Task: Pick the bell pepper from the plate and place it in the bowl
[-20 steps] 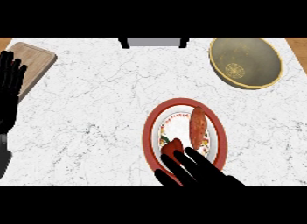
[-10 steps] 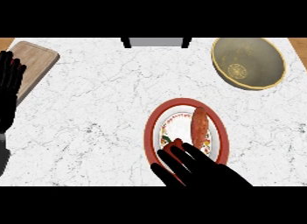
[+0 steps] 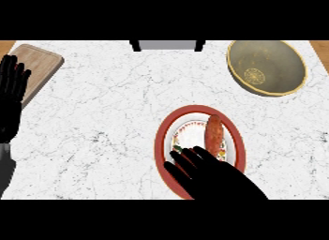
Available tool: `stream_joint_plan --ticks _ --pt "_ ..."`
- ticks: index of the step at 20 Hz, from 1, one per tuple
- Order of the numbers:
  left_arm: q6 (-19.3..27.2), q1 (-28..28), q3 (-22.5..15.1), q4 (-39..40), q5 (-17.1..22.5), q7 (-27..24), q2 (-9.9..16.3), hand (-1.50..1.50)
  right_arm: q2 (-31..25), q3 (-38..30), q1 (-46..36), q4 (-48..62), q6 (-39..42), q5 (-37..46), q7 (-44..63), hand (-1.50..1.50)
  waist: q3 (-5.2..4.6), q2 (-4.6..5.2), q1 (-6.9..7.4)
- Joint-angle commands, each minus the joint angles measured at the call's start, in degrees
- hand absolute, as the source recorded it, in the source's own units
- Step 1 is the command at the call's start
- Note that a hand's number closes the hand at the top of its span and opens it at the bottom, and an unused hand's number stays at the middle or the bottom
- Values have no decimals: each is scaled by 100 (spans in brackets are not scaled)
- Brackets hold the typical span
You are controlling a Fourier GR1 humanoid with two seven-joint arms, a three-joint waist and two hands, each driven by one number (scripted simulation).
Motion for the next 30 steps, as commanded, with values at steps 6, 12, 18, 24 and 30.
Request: stream_joint_plan --ticks 6,12,18,24,30 --pt "-360 3 310 279 -164 -135 -153 0 34 -469 135 1260 -277 889 -1428 -150 1 9 2" --pt "-190 -128 391 -226 -404 440 -280 0 440 -406 523 1085 -316 1326 -1652 -150 1 -2 -6" --pt "-446 -88 573 -444 -354 677 -240 0 783 -431 289 2240 -745 1834 -2526 -150 2 3 23" --pt "-632 -4 660 -182 -506 361 -419 0 732 -793 36 2925 -629 2129 -3113 -150 1 7 24" --pt "-607 -62 783 -249 -713 527 -488 0 985 -467 561 2939 -885 2740 -3156 -150 1 2 5"
